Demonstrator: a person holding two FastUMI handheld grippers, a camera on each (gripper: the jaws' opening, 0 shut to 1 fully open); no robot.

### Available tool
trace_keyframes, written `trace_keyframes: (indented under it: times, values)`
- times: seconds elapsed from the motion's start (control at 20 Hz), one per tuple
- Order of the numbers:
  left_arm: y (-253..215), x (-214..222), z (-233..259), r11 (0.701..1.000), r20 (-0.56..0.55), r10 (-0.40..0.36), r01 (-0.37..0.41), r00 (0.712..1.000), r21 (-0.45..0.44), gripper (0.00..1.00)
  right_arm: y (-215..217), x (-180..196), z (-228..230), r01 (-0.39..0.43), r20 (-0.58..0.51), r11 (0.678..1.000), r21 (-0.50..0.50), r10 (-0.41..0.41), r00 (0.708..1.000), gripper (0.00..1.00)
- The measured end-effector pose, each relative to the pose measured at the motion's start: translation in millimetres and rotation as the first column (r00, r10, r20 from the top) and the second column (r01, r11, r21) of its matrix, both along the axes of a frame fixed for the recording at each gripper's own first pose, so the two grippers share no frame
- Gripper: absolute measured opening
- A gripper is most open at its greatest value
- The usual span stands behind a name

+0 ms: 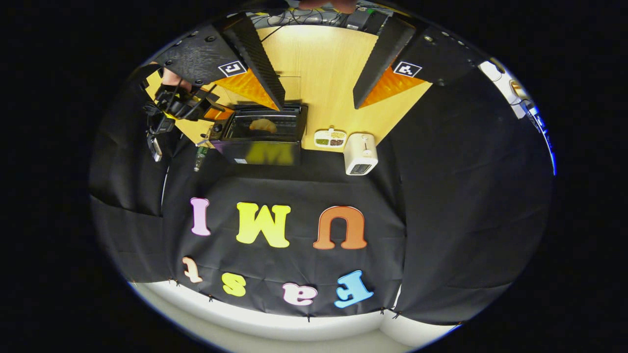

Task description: Open the electric oven with the left hand, put the food in, and close the electric oven.

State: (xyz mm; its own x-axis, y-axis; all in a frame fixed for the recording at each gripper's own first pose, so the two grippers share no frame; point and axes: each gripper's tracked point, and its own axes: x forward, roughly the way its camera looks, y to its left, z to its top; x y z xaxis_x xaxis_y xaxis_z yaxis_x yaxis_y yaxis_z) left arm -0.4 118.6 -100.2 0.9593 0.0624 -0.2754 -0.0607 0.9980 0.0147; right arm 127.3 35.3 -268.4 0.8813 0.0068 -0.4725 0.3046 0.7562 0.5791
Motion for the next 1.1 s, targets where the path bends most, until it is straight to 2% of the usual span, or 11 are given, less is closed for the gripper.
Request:
trace_keyframes:
  times: [0.15, 0.2, 0.25, 0.3, 0.35, 0.55, 0.6, 0.65, 0.8, 0.85, 1.1]
  values:
    - [-19.2, 4.8, -21.1, 0.998, -0.010, -0.038, 0.038, 0.999, -0.055, 0.93, -25.0, -43.1, 18.3, -0.025, -0.005, 0.981, -0.195, 0.024, 1.000, 0.94]
    - [-24.9, 7.5, -29.0, 0.996, -0.017, -0.052, 0.051, 0.998, -0.069, 0.93, -33.2, -55.3, 25.5, -0.030, 0.000, 0.966, -0.256, 0.031, 1.000, 0.94]
    - [-32.1, 9.9, -38.7, 0.995, -0.027, -0.067, 0.064, 0.997, -0.080, 0.93, -41.4, -68.7, 29.9, -0.033, -0.005, 0.947, -0.319, 0.033, 0.999, 1.00]
    - [-39.1, 12.2, -49.2, 0.993, -0.035, -0.082, 0.079, 0.996, -0.088, 0.93, -50.8, -81.6, 36.5, -0.032, -0.004, 0.926, -0.376, 0.033, 0.999, 0.94]
    - [-44.9, 14.7, -58.1, 0.992, -0.042, -0.093, 0.089, 0.995, -0.094, 0.93, -56.6, -93.6, 42.7, -0.029, -0.006, 0.909, -0.416, 0.029, 1.000, 1.00]
    - [-71.8, 25.4, -99.7, 0.987, -0.073, -0.145, 0.139, 0.987, -0.086, 0.94, -76.5, -133.4, 60.6, -0.030, -0.017, 0.855, -0.518, 0.025, 1.000, 1.00]
    - [-78.5, 28.2, -115.0, 0.985, -0.093, -0.161, 0.154, 0.983, -0.074, 0.94, -85.0, -143.4, 64.2, -0.024, -0.024, 0.839, -0.544, 0.013, 1.000, 0.96]
    - [-87.0, 32.1, -129.3, 0.983, -0.105, -0.179, 0.172, 0.978, -0.070, 0.94, -90.6, -152.4, 69.0, -0.017, -0.021, 0.829, -0.559, 0.006, 1.000, 0.96]
    - [-106.6, 43.8, -171.4, 0.976, -0.148, -0.210, 0.200, 0.966, -0.081, 0.94, -109.6, -172.0, 76.1, -0.002, -0.026, 0.807, -0.591, -0.017, 1.000, 1.00]
    - [-113.3, 50.3, -185.6, 0.976, -0.162, -0.213, 0.201, 0.963, -0.088, 0.94, -115.7, -175.7, 75.4, 0.000, -0.032, 0.803, -0.596, -0.024, 0.999, 0.97]
    - [-141.1, 81.8, -234.5, 0.974, -0.204, -0.218, 0.199, 0.954, -0.113, 0.94, -141.9, -190.0, 67.1, 0.002, -0.084, 0.793, -0.609, -0.067, 0.994, 0.99]
